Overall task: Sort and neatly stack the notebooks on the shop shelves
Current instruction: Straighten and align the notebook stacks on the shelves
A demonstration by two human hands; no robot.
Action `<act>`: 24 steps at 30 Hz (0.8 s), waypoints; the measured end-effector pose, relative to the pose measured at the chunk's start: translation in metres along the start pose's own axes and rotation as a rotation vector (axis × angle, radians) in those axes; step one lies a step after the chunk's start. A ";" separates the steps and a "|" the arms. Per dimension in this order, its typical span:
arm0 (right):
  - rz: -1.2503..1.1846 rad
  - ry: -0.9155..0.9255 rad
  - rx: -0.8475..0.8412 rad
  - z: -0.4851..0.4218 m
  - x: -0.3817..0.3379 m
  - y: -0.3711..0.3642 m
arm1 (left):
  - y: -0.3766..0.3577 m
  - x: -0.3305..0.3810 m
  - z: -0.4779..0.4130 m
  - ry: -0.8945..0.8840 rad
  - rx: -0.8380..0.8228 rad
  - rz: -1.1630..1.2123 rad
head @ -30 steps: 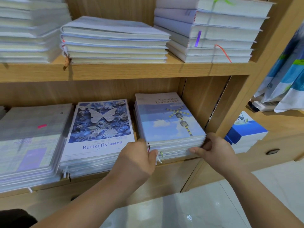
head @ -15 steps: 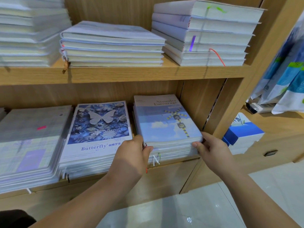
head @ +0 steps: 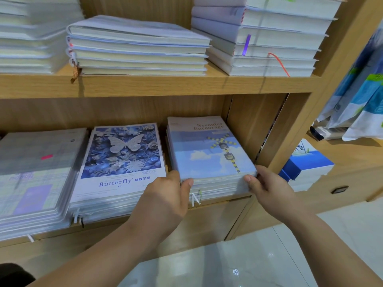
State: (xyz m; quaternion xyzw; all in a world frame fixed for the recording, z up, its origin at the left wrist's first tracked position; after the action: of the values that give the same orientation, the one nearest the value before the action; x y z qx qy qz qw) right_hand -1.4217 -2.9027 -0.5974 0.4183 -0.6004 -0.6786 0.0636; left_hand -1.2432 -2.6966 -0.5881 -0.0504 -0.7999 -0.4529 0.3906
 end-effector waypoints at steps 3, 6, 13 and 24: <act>-0.002 -0.016 0.037 0.000 -0.002 -0.002 | -0.001 -0.001 -0.001 0.020 -0.008 0.008; -0.015 -0.026 0.094 0.000 -0.004 -0.003 | -0.003 -0.001 -0.004 0.059 -0.018 0.043; -0.016 -0.029 0.055 -0.001 -0.002 -0.003 | 0.008 0.001 -0.009 0.102 -0.042 0.000; 0.139 -0.174 -0.133 0.000 0.014 -0.026 | -0.017 -0.036 0.018 0.190 -0.214 0.005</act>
State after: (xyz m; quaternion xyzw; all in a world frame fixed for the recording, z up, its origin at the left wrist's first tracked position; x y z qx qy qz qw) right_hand -1.4196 -2.9043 -0.6272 0.3100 -0.5847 -0.7448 0.0858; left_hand -1.2364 -2.6831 -0.6288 -0.0507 -0.7063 -0.5373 0.4582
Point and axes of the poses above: each hand's wrist, its own z-axis away from the middle knuckle, its own y-axis out of the back of the hand, x = y × z, the point moved 3 cm from there along -z, towards the middle knuckle, and after that the axes turned 10 degrees about z, right-handed, at the moved point
